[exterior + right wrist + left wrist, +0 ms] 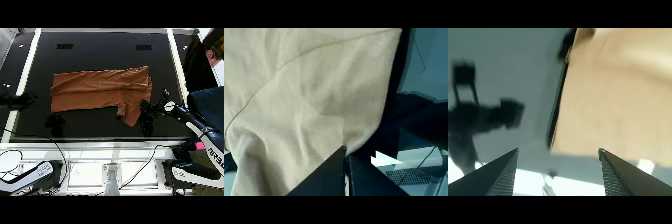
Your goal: Fold the clothes and pants, and hang the long-sleeved shirts on hangers.
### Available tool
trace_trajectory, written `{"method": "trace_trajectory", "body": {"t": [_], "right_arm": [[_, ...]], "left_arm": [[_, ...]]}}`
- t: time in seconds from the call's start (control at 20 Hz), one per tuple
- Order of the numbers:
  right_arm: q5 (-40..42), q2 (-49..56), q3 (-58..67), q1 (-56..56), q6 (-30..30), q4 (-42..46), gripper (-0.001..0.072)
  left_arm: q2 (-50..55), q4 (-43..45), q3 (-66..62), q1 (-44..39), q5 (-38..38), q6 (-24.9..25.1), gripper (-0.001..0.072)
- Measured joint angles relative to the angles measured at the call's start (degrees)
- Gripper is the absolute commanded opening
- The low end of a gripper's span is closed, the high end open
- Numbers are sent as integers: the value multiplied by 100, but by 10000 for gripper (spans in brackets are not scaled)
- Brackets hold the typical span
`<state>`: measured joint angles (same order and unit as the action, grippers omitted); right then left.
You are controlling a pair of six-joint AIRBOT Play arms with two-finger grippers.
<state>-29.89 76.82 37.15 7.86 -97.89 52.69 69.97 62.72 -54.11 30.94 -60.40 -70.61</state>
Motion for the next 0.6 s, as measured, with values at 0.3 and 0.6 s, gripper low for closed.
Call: {"method": "trace_trajectory", "body": {"t": [0.3,0.6], "right_arm": [[13,2,0,0,2,-4,13],[20,2,0,0,2,-2,12]], "left_arm": [[361,-503,918,22,404,-96,535],[835,-1086,1113,22,713,-94,530]]}}
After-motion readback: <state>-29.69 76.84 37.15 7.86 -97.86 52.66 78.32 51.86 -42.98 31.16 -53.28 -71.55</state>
